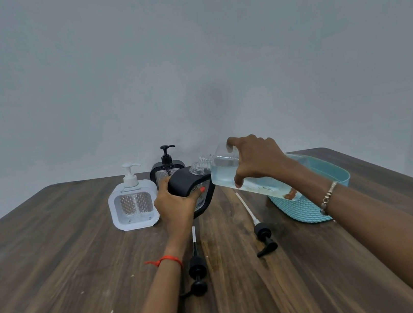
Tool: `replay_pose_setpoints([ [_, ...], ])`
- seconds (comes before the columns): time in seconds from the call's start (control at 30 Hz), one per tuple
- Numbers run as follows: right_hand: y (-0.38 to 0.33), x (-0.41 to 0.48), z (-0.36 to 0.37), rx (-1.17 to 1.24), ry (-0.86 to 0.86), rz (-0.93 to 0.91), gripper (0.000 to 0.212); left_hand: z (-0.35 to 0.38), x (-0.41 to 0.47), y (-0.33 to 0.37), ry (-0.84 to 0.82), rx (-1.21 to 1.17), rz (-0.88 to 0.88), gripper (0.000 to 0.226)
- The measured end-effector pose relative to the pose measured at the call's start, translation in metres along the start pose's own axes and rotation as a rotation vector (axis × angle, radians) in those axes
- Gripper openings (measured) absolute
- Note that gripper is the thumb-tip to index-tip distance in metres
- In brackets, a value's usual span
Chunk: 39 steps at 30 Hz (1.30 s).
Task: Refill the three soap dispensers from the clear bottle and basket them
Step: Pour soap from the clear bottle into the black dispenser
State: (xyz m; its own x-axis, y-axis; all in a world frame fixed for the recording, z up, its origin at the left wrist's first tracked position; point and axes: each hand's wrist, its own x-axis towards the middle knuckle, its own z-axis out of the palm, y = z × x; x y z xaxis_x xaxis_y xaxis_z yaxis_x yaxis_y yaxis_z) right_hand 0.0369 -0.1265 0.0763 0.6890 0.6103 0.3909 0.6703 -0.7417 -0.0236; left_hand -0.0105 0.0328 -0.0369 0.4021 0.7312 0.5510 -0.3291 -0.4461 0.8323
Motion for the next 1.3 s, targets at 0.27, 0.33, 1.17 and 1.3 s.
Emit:
replay_pose_setpoints([
  [0.27,-0.0007,-0.0011,-0.0029,-0.011,-0.009,0.007,0.074,-0.0003,-0.0007,0.0016,-0.014,0.008,-0.01,0.062],
  [0.33,-0.0006,-0.0013,-0.0034,-0.01,-0.012,0.008,0.074,-0.0004,-0.0008,0.0015,-0.014,0.012,-0.013,0.063],
  [1.17,0.0038,0.0014,-0.0023,0.005,-0.02,-0.001,0.074,0.0013,-0.0042,0.0037,-0.013,0.013,-0.021,0.061],
  [1.3,0.0054,0.0023,-0.0014,0.004,-0.017,-0.004,0.074,0.0022,-0.0058,0.0053,-0.005,0.016,-0.021,0.061],
])
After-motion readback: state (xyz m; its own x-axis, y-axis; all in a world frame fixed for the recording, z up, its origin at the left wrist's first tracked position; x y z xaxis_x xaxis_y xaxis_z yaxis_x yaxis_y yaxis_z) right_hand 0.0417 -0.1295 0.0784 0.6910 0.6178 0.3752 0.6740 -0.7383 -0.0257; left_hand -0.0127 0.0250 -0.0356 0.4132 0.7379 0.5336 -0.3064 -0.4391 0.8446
